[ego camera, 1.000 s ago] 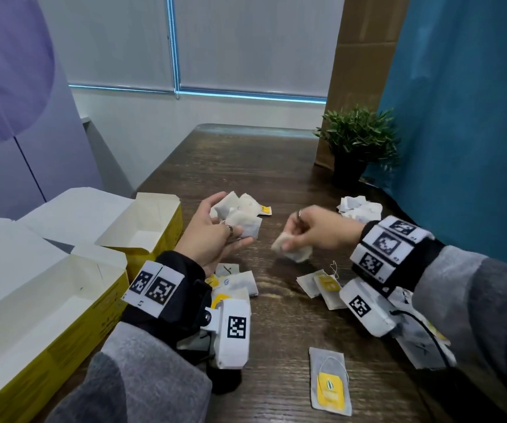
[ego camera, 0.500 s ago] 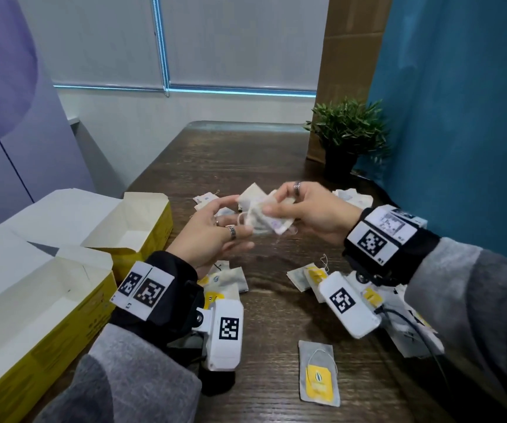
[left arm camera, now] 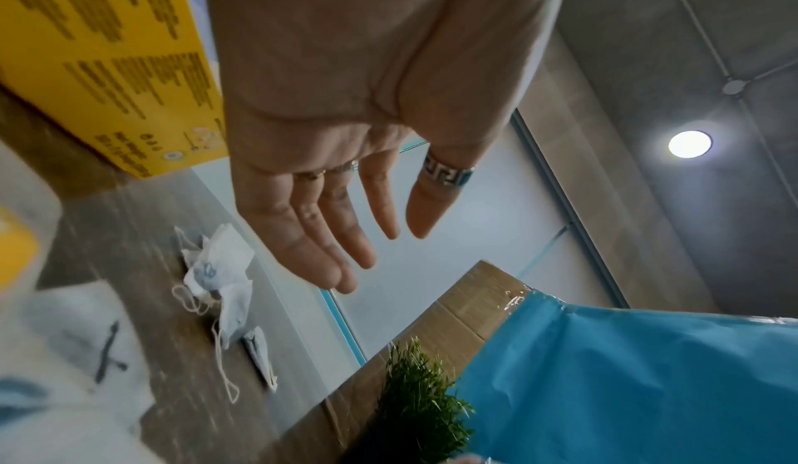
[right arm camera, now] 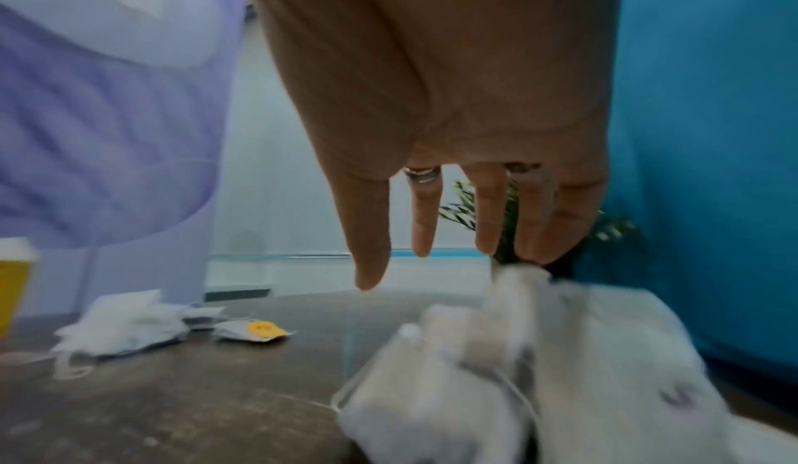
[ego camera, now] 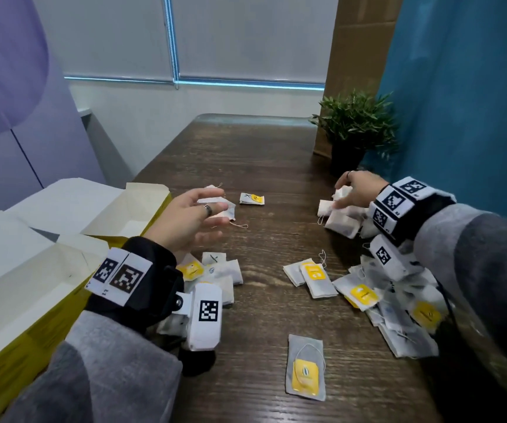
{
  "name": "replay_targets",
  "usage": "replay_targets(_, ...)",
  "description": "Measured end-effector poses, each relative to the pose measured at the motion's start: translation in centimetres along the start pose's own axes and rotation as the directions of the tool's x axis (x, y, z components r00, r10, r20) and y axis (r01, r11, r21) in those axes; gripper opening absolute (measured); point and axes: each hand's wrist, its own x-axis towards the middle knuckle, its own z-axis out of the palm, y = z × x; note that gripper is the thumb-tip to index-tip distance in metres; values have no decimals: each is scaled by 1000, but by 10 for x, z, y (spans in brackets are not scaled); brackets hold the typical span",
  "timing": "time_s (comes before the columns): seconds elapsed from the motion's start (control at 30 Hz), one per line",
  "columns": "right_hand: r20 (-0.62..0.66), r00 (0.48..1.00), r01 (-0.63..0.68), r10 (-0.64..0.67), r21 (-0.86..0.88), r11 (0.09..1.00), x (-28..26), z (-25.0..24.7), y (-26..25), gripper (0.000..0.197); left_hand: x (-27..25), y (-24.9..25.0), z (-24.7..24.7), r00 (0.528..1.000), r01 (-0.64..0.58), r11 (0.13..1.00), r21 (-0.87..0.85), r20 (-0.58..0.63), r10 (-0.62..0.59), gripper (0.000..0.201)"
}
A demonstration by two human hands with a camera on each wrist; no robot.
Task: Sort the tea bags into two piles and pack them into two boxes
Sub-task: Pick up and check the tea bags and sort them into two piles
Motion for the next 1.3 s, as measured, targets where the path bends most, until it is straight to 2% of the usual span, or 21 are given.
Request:
replay_targets(0.07,-45,995,85,-92,-143,986,-15,-5,-20,48,-6,9,1,1000,-11,996,85,28,9,18)
replay_targets(0.17,44,942,335,-332,-125,934,-41,-12,-60,47,-16,30,3,996,-46,945,322,82,21,12)
replay_targets(0.27,222,840,502,-495,30,864,-66,-6,-99,41,-16,45,1,998,-33,757,653,64,-12,13)
replay_targets(0.37,395,742,529,-542,150,835,-82,12,-129,41,-12,46,-2,996,-32,522,852,67,-50,22)
replay_targets(0.47,445,698,596,-562,74,799,-90,33,-146,48,-10,34,-3,990,-18,294,955,58,-127,29)
replay_targets(0.57,485,672,627,-560,31,778,-96,51,-155,57,-13,20,-2,979,-14,172,985,49,-198,33)
replay_targets(0.67,498,661,655,-561,-18,756,-100,63,-157,46,-12,9,-4,951,-32,79,996,54,-304,28)
replay_targets(0.7,499,658,663,-564,-30,748,-101,65,-157,42,-13,8,-5,946,-21,79,997,45,-320,22)
replay_targets(0.77,503,646,671,-574,-15,742,-101,65,-155,36,-13,7,-5,937,-7,93,996,39,-346,27)
replay_targets(0.87,534,649,578,-541,115,808,-98,62,-146,44,-17,7,-1,941,-10,84,996,37,-336,38)
replay_targets(0.93,546,657,472,-519,239,849,-93,59,-136,43,-20,8,2,942,6,127,992,37,-335,35)
replay_targets(1.0,513,677,415,-528,326,849,-88,52,-123,37,-18,13,1,943,34,206,978,37,-330,29)
replay_targets(1.07,459,709,356,-536,423,833,-84,41,-111,33,-15,20,-2,957,53,342,938,50,-285,13)
replay_targets(1.1,426,735,312,-528,478,821,-83,35,-104,32,-15,23,-3,966,48,451,891,73,-248,4)
replay_targets(1.13,384,767,279,-514,522,806,-82,28,-98,32,-14,26,-4,976,33,583,812,100,-194,10)
replay_targets(1.2,269,841,242,-469,589,771,-82,15,-87,32,-14,29,-1,986,0,845,535,143,-90,15)
replay_targets(1.23,208,872,228,-444,631,742,-82,9,-82,31,-15,29,3,987,-14,934,356,157,-45,14)
replay_targets(1.3,109,912,201,-395,720,664,-83,-2,-74,30,-14,28,10,989,-23,996,82,149,11,12)
